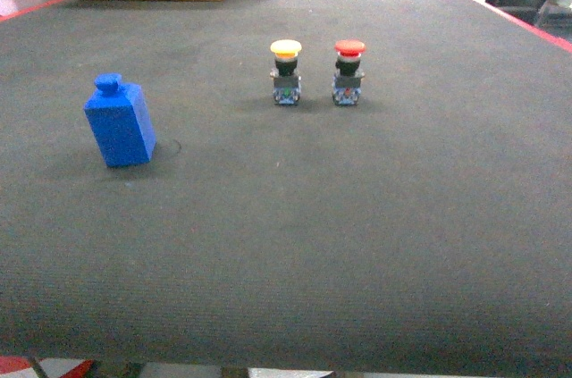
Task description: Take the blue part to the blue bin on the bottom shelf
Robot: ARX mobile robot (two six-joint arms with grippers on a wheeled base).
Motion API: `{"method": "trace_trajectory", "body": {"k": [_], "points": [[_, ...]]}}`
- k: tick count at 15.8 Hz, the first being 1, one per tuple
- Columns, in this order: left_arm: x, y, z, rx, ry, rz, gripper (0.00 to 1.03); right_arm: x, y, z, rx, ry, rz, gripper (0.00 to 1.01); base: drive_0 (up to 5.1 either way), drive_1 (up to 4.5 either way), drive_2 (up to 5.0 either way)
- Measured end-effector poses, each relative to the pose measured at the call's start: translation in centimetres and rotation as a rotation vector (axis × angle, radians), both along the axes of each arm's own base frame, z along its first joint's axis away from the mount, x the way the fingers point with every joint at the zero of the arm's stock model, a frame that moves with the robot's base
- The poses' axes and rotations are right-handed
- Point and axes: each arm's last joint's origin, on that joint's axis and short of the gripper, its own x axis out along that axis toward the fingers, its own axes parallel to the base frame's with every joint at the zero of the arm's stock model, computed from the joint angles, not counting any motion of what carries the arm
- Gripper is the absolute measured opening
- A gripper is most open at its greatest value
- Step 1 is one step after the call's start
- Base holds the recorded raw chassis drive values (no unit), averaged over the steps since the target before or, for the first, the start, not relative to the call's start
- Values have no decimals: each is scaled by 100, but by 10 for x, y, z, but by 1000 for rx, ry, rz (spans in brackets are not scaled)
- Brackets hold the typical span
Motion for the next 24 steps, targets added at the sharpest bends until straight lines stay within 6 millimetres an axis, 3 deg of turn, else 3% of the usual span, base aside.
{"method": "trace_trajectory", "body": {"k": [14,15,18,20,22,24], "points": [[0,0,0,0,6,0,98,0,0,0,1,1,0,98,0,0,0],[1,-2,-3,-46,179,27,98,0,0,0,1,1,-1,98,0,0,0],[44,-3,5,-68,210,54,98,0,0,0,1,2,0,98,0,0,0],[98,-9,21,-33,144,0,98,0,0,0,1,1,0,98,0,0,0],[151,-15,2,-16,192,-10,98,0,0,0,1,1,0,98,0,0,0],[180,-24,-30,-19,309,-9,98,0,0,0,1,1,0,98,0,0,0]]}}
